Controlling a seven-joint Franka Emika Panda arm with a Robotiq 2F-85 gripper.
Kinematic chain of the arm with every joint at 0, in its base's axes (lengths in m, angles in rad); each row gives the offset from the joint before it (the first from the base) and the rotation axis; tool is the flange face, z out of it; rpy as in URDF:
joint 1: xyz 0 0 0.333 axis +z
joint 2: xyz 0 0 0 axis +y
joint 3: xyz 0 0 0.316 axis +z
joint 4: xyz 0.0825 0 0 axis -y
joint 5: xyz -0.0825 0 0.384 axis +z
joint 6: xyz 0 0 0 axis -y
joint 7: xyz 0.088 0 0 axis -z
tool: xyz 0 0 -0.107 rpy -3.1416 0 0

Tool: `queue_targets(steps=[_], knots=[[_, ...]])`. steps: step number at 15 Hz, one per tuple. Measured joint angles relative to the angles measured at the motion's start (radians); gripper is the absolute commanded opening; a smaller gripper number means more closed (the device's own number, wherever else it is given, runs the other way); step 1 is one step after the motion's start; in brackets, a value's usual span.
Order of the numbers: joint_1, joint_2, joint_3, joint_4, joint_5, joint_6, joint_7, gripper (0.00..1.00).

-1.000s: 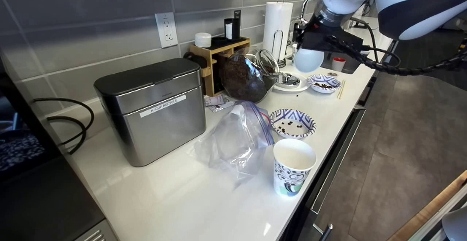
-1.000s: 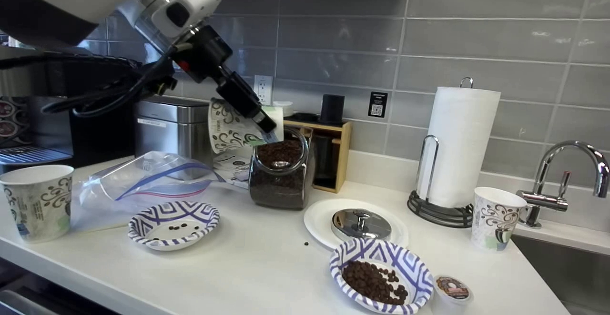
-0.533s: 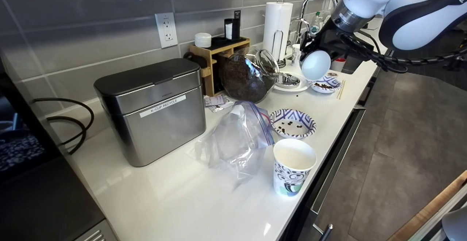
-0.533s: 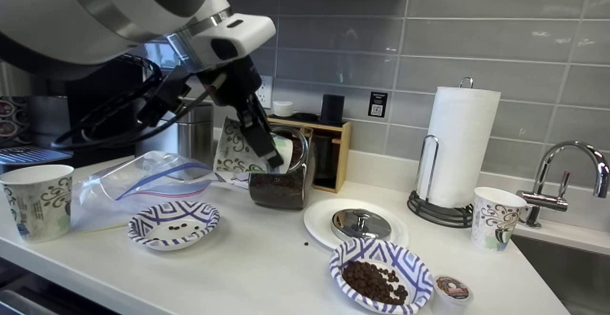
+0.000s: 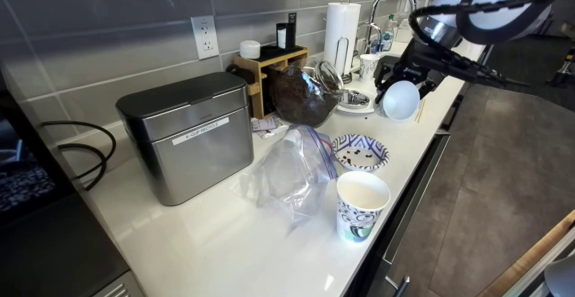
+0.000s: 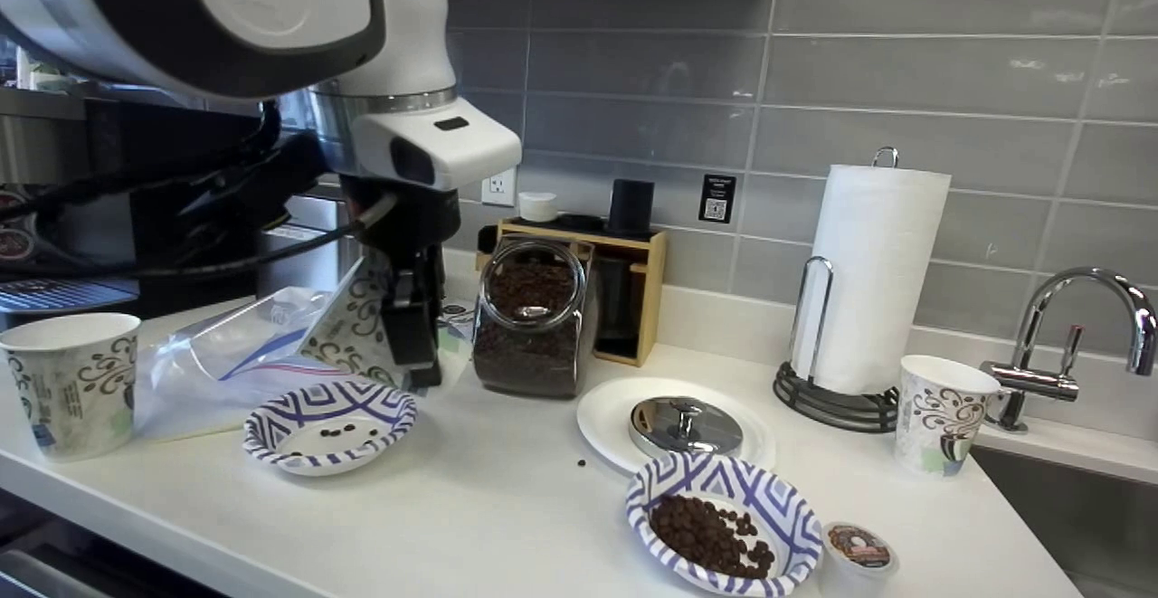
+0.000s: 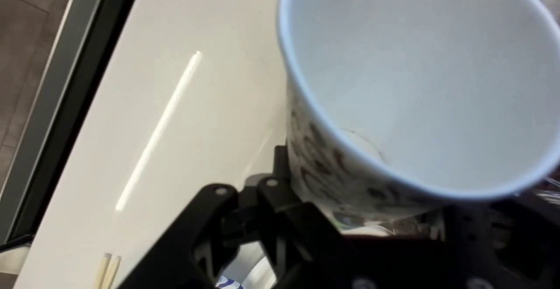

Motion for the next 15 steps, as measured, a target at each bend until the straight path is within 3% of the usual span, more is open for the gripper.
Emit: queue_targets(steps=[1,4,8,9,11,14,15], knots=[[-0.029,-0.015,0.025,0.022,0.063,-0.064,-0.045,0.36],[-0.229,-0.013,0.206,0.082,0.264,-0.200,-0.201,0.36],[-0.438,0.010,0.397,0.123,0.422,-0.305,-0.333,0.36],[-0.470,0.019,0.424,0.130,0.455,-0.329,-0.362,0.61],[-0.518,0.037,0.459,0.144,0.498,-0.363,-0.403,0.61],[-0.535,0.054,0.470,0.154,0.510,-0.369,-0.417,0.61],[-0.536,0.055,0.471,0.154,0.510,-0.369,-0.417,0.36]])
